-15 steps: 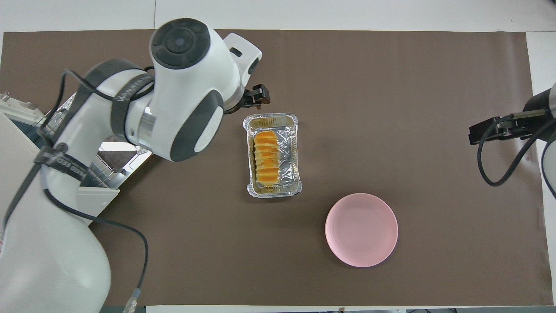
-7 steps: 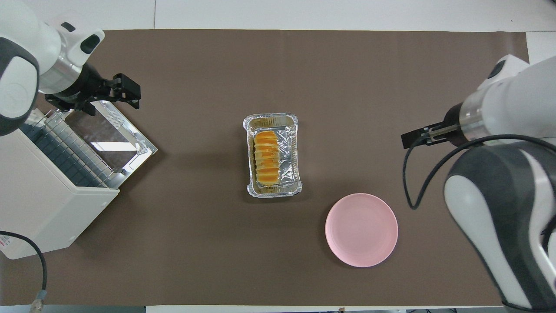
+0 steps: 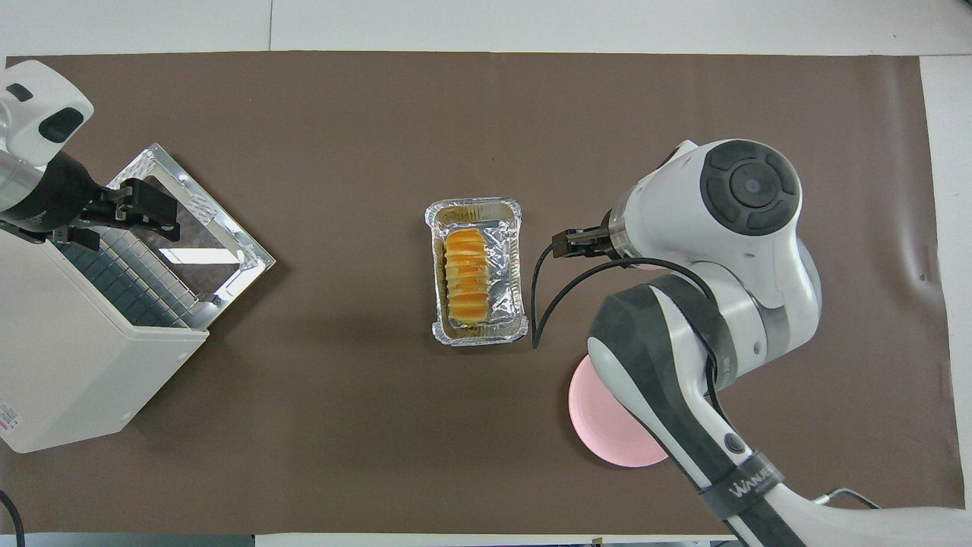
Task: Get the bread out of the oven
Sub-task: 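Grasp the foil tray with the right gripper and slide it farther away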
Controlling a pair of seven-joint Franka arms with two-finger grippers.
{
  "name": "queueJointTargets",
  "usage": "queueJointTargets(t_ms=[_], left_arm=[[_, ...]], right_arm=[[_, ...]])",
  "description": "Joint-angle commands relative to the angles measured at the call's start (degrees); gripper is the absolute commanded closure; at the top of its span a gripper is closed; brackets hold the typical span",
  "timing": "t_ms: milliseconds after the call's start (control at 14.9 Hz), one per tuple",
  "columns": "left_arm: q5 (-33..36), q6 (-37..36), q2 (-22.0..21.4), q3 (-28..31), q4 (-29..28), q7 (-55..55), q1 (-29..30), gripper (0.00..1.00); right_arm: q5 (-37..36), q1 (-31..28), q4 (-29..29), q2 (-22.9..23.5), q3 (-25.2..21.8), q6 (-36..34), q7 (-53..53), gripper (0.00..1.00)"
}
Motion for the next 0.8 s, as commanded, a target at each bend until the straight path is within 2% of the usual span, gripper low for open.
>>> queueJointTargets(t_ms=[0, 134, 468, 535, 669, 736], left_arm=[[-0.35, -0.54, -3.33, 0.21, -4.42, 0.33, -0.53, 0.0], [-0.35, -0.09, -3.78, 0.12, -5.14, 0.33, -0.45, 0.0], [-0.09, 0.61, -4.48, 0.12, -6.19, 0.33, -0.01, 0.0], [-0.09, 0.61, -4.57, 0.12, -6.37, 0.41, 0.08, 0.0], [-0.09, 0.78, -4.57, 0.12, -6.28, 0.94, 0.96, 0.0], [-0.09, 0.96, -4.66, 0.12, -6.46, 0.94, 1.05, 0.0]], right_arm=[[0.63, 3.27, 1.63, 5.57, -0.25, 4.21, 6.52, 0.0], [0.63, 4.32, 1.46, 7.95, -0.25, 6.68, 8.99, 0.02], [0.54, 7.66, -0.3, 10.59, -0.25, 12.31, 14.97, 0.15], [0.54, 7.67, -0.56, 10.68, -0.25, 12.58, 15.24, 0.25], [0.54, 7.67, -0.92, 10.6, -0.25, 12.4, 15.24, 0.57], [0.54, 7.75, -0.92, 10.59, -0.25, 12.4, 15.33, 0.8]])
